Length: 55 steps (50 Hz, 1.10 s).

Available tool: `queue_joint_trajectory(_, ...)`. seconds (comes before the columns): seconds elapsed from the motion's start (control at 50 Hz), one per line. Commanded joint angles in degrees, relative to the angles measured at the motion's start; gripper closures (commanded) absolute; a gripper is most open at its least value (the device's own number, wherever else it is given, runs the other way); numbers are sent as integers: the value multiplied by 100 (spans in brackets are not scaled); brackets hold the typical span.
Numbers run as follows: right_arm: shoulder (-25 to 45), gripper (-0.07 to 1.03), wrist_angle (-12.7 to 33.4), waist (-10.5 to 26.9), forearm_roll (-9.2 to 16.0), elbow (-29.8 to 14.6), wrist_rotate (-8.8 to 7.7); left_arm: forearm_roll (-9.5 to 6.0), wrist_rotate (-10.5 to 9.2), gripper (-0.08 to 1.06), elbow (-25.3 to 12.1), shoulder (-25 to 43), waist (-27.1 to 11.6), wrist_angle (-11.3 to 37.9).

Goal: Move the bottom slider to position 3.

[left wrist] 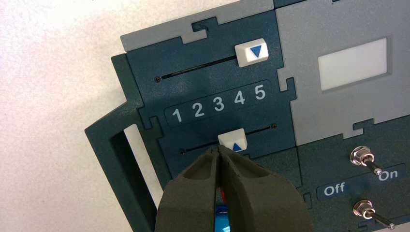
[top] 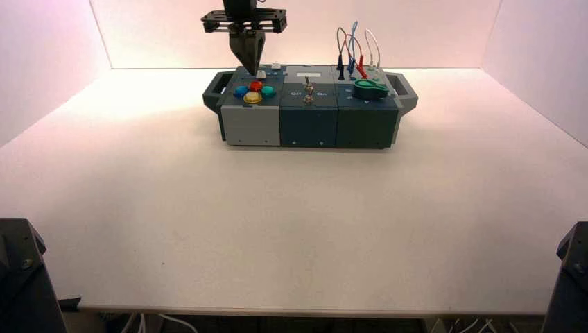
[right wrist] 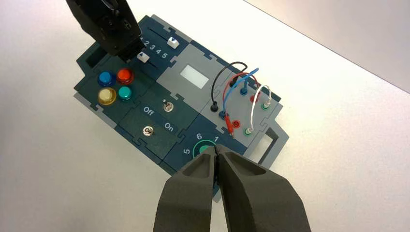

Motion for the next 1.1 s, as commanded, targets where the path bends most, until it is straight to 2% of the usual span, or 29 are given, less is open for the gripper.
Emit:
queue_joint_trajectory(0.02,-149,98,-44,9,9,-114,-18,26,-26,101,-246,-255,18,18)
queue_joint_trajectory(0.24,-149,98,-44,9,-9,-114,-18,70,-9,101,-492,-492,105,308)
queue_joint_trajectory(0.46,-149,98,-53,-44,-62,-114,-18,70,105,101,-334,-729,62,475)
queue_joint_trajectory(0.7,-141,98,-97,-167,-62,-105,-18,70,316,101,404,-1213,-35,-149)
queue_joint_trajectory(0.98,-35,98,-97,-185,-88,-97,-18,62,352,101,1371,-1819,-44,-861)
queue_joint_trajectory(1.1,35,98,-105,-176,-97,-97,-18,35,352,101,1608,-1925,-44,-1002)
